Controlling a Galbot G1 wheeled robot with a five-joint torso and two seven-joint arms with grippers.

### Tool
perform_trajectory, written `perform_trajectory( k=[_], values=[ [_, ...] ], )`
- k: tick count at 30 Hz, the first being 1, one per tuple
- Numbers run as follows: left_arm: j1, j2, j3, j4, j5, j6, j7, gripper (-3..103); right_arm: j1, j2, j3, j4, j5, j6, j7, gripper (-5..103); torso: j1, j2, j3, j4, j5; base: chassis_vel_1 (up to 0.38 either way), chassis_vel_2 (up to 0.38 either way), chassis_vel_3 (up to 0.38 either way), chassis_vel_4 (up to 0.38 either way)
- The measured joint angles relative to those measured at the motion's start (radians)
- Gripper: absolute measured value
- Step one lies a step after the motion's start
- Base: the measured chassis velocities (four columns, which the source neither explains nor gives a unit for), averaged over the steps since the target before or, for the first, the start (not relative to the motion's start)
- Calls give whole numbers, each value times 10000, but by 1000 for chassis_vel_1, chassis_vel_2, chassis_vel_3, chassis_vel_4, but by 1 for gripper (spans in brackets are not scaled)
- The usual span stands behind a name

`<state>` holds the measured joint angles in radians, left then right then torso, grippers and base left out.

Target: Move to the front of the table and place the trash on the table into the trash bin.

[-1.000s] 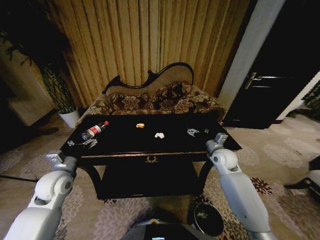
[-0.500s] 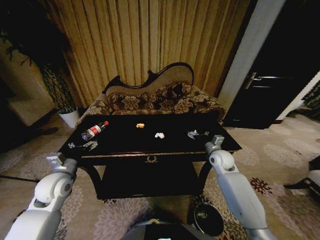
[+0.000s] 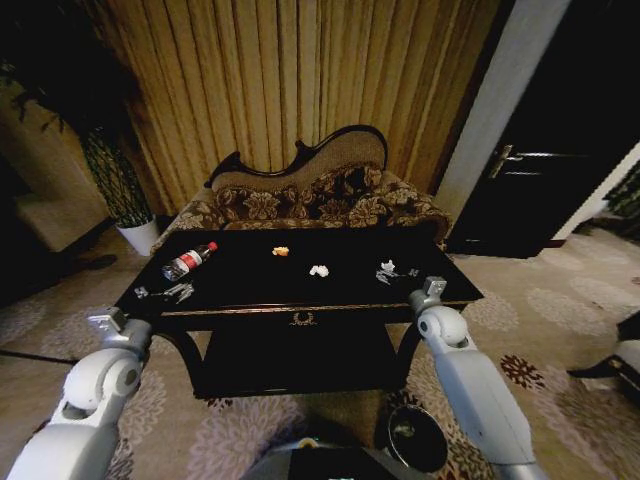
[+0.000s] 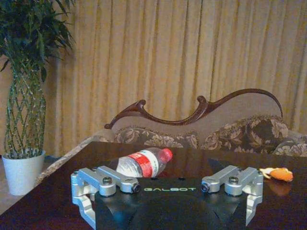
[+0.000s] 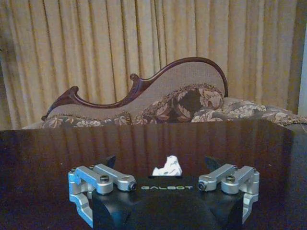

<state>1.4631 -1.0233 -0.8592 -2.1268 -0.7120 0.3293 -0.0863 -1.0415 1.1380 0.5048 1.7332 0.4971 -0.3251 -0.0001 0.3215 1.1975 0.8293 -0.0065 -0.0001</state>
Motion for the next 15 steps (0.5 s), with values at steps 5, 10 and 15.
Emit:
perform_trajectory(
  k=[5,10,15],
  values=[
    [12,-5,-70,66,-39,-6,23,100,-26,-29,1,-57,-172,0,0,100,0,0,0,-1,0,0,0,0,0],
    [10,-67,-53,136,-31,-24,31,100,-84,-9,3,-110,-278,7,0,100,0,0,0,-2,0,0,0,0,0],
    [13,-153,-10,169,-1,-66,57,100,-112,23,18,-231,-325,121,0,98,0,0,0,-1,0,0,0,0,0]
  ],
)
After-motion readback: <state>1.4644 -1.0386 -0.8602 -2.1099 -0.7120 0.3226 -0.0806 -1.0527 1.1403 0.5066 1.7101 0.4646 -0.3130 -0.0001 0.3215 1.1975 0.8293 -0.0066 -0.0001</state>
